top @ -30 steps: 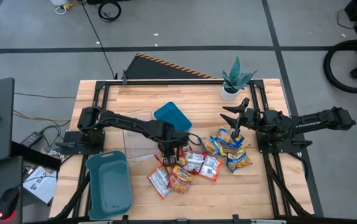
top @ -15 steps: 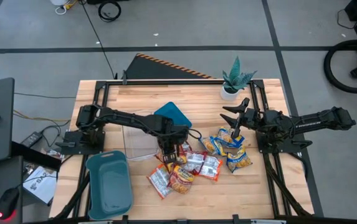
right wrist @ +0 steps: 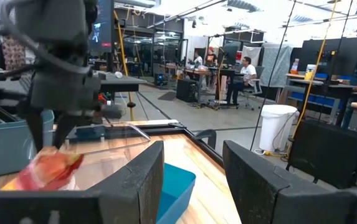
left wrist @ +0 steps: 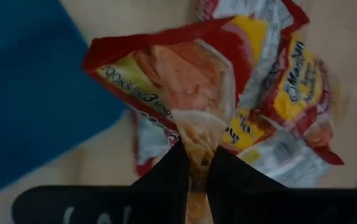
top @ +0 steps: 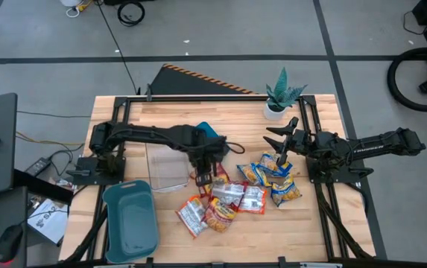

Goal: Sort Maruchan noodles
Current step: Put the red noodle pack into the blue bin

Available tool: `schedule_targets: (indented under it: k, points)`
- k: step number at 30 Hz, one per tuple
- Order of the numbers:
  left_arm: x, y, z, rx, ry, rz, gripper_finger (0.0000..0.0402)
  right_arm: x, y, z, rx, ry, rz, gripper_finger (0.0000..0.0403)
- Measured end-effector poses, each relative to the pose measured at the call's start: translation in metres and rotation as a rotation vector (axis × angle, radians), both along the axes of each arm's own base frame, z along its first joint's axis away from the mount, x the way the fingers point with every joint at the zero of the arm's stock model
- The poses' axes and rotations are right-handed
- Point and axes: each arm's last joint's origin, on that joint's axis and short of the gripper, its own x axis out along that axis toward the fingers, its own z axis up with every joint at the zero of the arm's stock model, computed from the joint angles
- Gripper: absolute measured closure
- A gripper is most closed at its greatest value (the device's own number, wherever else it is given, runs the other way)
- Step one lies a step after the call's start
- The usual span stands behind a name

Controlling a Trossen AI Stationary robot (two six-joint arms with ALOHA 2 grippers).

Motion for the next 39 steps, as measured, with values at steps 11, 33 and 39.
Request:
schedule_targets:
  k: [11, 33, 39]
  points:
    - [0.001, 0.038, 0.029, 0.170, -0.058, -0.022, 0.0356, 0.000, 0.000, 0.000, -0.001, 0.000, 0.001, 0.0233]
    - [0.003, 0.090, -0.007, 0.604, 0.002, -0.745, 0.0356, 0.000, 0.000, 0.000, -0.001, 0.000, 0.004, 0.0233]
    - [0.000, 0.087, -0.021, 0.636, 0.041, -0.962, 0.0356, 0.000, 0.000, 0.000, -0.001, 0.001, 0.005, 0.0233]
